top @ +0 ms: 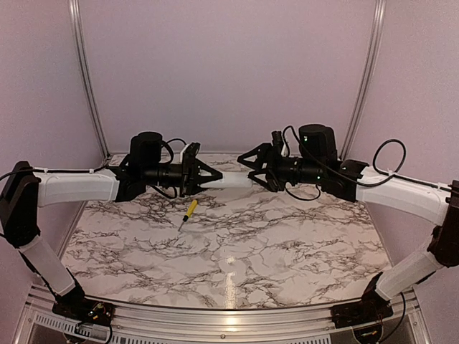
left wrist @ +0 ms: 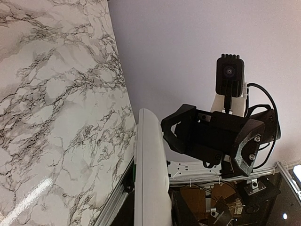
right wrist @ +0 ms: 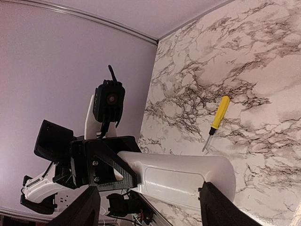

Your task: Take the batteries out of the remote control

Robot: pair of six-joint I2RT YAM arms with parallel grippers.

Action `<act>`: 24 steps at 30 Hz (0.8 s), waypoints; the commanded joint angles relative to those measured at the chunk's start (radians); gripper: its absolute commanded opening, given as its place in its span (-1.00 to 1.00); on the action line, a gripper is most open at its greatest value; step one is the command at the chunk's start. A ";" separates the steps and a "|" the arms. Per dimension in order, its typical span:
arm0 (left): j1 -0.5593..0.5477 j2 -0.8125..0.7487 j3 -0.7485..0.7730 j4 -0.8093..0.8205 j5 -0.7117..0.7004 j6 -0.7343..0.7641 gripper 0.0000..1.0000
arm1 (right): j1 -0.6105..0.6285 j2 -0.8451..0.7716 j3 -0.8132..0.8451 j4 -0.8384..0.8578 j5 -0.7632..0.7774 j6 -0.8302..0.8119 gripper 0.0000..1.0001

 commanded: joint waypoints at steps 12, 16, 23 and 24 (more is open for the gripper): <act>-0.024 -0.055 -0.017 0.168 0.101 0.083 -1.00 | 0.019 0.011 -0.038 0.222 -0.184 0.118 0.43; -0.024 -0.053 -0.027 0.159 0.096 0.100 -1.00 | 0.019 0.013 -0.047 0.281 -0.209 0.144 0.44; -0.024 -0.053 -0.044 0.142 0.081 0.122 -1.00 | 0.021 0.012 -0.067 0.349 -0.244 0.172 0.46; -0.024 -0.054 -0.046 0.141 0.078 0.125 -1.00 | 0.021 0.010 -0.069 0.349 -0.245 0.172 0.46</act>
